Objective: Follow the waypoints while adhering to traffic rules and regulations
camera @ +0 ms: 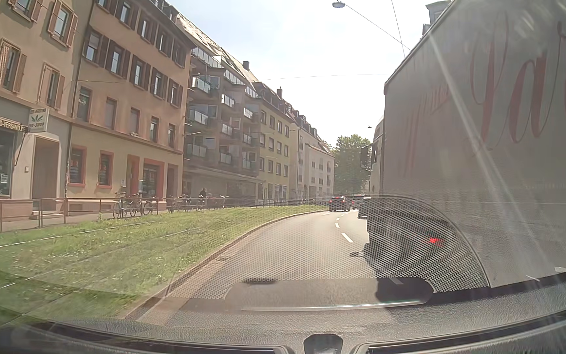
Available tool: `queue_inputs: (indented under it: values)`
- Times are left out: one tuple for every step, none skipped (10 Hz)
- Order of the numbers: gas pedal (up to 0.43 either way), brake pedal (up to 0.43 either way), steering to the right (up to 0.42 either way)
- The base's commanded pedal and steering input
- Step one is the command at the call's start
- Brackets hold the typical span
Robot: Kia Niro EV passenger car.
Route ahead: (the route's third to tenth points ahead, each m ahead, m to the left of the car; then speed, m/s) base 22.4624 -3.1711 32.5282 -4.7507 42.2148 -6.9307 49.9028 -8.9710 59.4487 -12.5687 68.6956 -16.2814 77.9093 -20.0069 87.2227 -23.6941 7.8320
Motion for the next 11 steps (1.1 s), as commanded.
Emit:
queue_inputs:
  values:
    - [0.0,0.085,0.007]
    - [0.0,0.104,0.007]
    - [0.0,0.116,0.007]
    - [0.0,0.128,0.007]
    - [0.0,0.134,0.007]
    - [0.0,0.14,0.007]
    - [0.0,0.134,0.007]
    - [0.0,0.128,0.007]
    - [0.0,0.128,0.007]
    - [0.0,0.128,0.007]
    - [0.0,0.128,0.009]
